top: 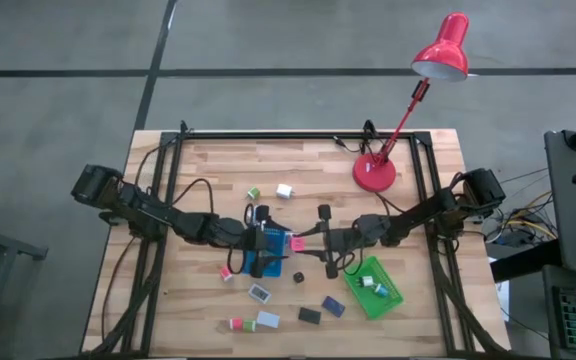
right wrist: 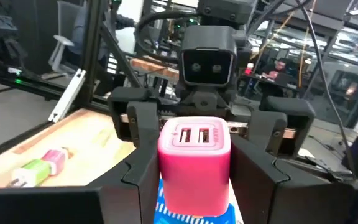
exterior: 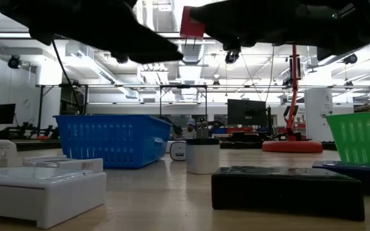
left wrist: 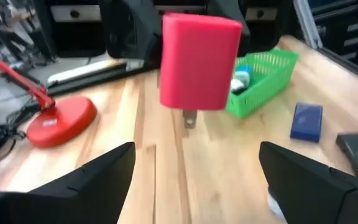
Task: Pick & Place Office items
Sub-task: Put the pink charger adapter into the green bin
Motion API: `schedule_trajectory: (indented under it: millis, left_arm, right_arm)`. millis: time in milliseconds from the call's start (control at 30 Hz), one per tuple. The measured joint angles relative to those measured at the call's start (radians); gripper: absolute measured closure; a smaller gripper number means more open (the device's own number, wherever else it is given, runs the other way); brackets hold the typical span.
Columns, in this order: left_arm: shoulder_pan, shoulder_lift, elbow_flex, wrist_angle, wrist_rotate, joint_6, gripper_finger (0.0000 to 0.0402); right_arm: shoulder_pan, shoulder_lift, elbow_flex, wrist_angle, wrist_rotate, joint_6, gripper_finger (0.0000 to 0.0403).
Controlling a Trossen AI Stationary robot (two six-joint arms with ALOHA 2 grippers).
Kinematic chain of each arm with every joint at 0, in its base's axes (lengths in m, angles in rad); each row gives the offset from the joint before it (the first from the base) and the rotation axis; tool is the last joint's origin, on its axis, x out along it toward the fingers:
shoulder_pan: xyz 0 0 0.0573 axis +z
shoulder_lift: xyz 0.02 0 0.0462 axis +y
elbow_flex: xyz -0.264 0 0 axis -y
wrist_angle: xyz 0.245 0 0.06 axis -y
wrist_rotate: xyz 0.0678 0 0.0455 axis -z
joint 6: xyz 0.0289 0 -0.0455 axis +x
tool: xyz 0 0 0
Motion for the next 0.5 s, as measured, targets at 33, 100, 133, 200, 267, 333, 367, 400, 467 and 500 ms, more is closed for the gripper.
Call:
schedule_trajectory:
  millis: [33,100,133,200,267,333,367,400,467,500]
  left_arm:
    - [0.0,-0.007,-0.003,-0.009,0.0,-0.004,0.0054]
    - [0.0,-0.026,-0.009,-0.036,-0.002,-0.008,0.0054]
    - [0.0,-0.034,-0.009,-0.049,-0.008,-0.009,0.0054]
    - [0.0,-0.049,-0.009,-0.089,-0.012,-0.013,0.0054]
    - [0.0,-0.062,-0.009,-0.117,-0.015,-0.022,0.0055]
    - [0.0,-0.076,-0.011,-0.143,-0.015,-0.026,0.0055]
    - [0.0,-0.078,-0.014,-0.145,-0.015,-0.026,0.0055]
    - [0.0,-0.08,-0.019,-0.147,-0.015,-0.027,0.0055]
    - [0.0,-0.084,-0.027,-0.158,-0.017,-0.027,0.0055]
    - [0.0,-0.085,-0.029,-0.154,-0.018,-0.029,0.0055]
  right_arm:
    - [0.002,0.0,0.0,-0.01,0.007,0.001,0.0256]
    - [0.009,-0.004,0.0,-0.034,0.011,0.0,0.0256]
    - [0.012,-0.007,0.0,-0.045,0.011,0.003,0.0256]
    - [0.02,-0.012,0.0,-0.058,0.011,0.007,0.0256]
    - [0.03,-0.017,0.0,-0.069,0.029,0.009,0.0256]
    - [0.041,-0.018,0.0,-0.079,0.052,0.002,0.0256]
    - [0.045,-0.019,0.0,-0.094,0.063,0.001,0.0256]
    - [0.048,-0.019,0.0,-0.106,0.065,0.001,0.0256]
    - [0.049,-0.019,0.0,-0.129,0.066,0.01,0.0256]
    - [0.049,-0.019,0.0,-0.143,0.066,0.018,0.0256]
